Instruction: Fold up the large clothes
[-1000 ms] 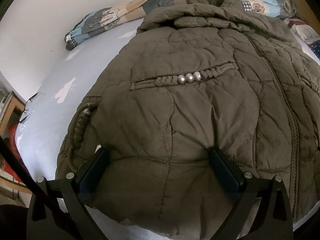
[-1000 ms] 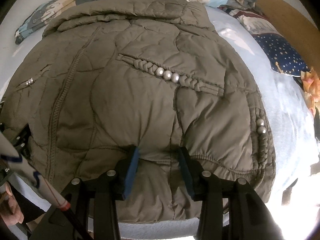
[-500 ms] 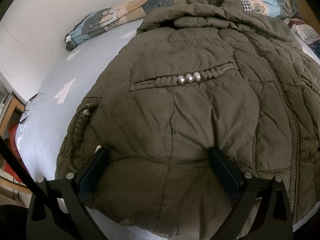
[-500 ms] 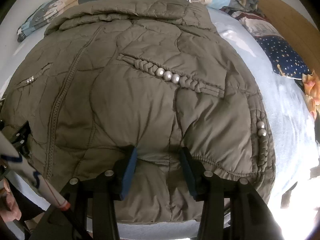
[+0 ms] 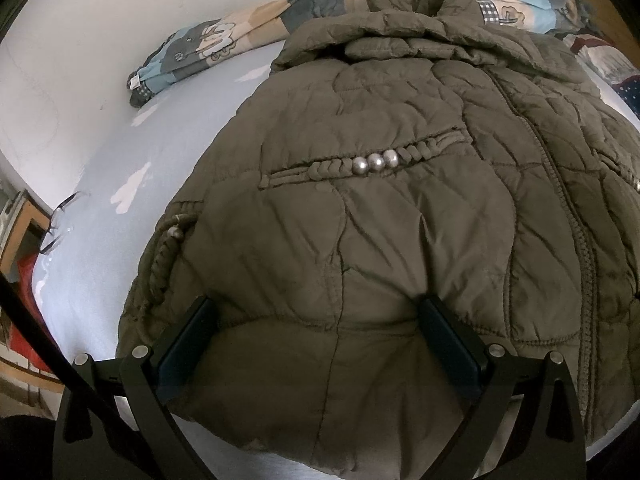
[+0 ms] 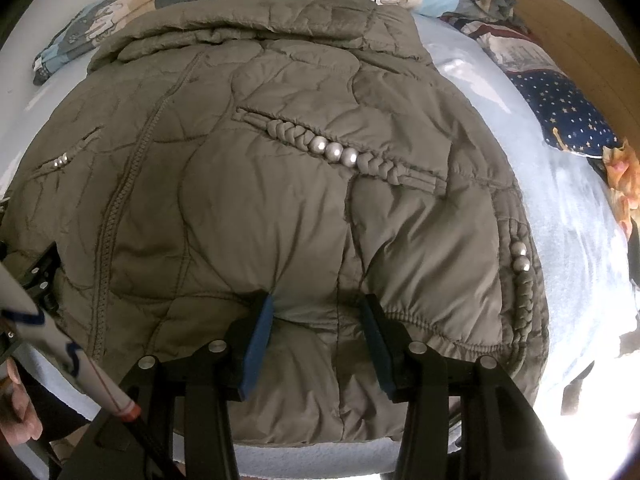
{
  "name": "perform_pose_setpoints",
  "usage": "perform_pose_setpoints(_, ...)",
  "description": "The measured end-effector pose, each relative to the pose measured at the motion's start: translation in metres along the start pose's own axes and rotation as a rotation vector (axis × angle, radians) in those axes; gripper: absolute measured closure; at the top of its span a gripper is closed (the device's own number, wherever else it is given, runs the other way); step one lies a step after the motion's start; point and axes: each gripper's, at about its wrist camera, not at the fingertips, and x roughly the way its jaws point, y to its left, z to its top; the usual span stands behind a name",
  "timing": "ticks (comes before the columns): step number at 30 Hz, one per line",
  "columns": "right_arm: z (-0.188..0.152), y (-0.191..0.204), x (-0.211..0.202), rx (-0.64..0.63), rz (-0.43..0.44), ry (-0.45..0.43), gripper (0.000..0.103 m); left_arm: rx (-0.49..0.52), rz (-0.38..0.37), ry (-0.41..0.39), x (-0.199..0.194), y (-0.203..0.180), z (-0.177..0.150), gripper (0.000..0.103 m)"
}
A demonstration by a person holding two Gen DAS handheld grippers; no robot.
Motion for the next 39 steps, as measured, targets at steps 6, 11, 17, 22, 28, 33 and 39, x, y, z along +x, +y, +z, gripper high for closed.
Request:
perform_pose_setpoints(6, 0.006, -0.007, -0.016, 0.038, 0.059, -0.034, 0.052, 0.015, -0.040, -0.070, -0.019, 0.000, 0.008, 0.002)
perform_pose_setpoints(11, 0.013, -0.008, -0.037, 0.060, 0.074, -0.132, 0.042, 0.026, -0.056, -0.132, -0.032, -0.004, 0.013, 0.002)
perform_pose_setpoints(17, 0.017, 0.000, -0.041, 0.041, 0.103, -0.149, 0.042, 0.043, -0.072, -0.141, -0.036, -0.010, 0.014, 0.002)
perform_pose_setpoints(22, 0.020, 0.002, -0.036, 0.040, 0.106, -0.137, 0.042, 0.038, -0.080, -0.131, -0.034, -0.009, 0.016, 0.002)
perform_pose_setpoints(28, 0.022, 0.002, -0.033, 0.044, 0.110, -0.124, 0.042, 0.034, -0.091, -0.124, -0.033, -0.010, 0.016, 0.002)
perform_pose_setpoints(33, 0.023, 0.002, -0.031, 0.047, 0.113, -0.113, 0.042, 0.025, -0.104, -0.117, -0.032, -0.009, 0.018, 0.002)
perform_pose_setpoints(39, 0.023, 0.001, -0.026, 0.052, 0.119, -0.099, 0.042, 0.018, -0.118, -0.111, -0.033, -0.009, 0.019, 0.002)
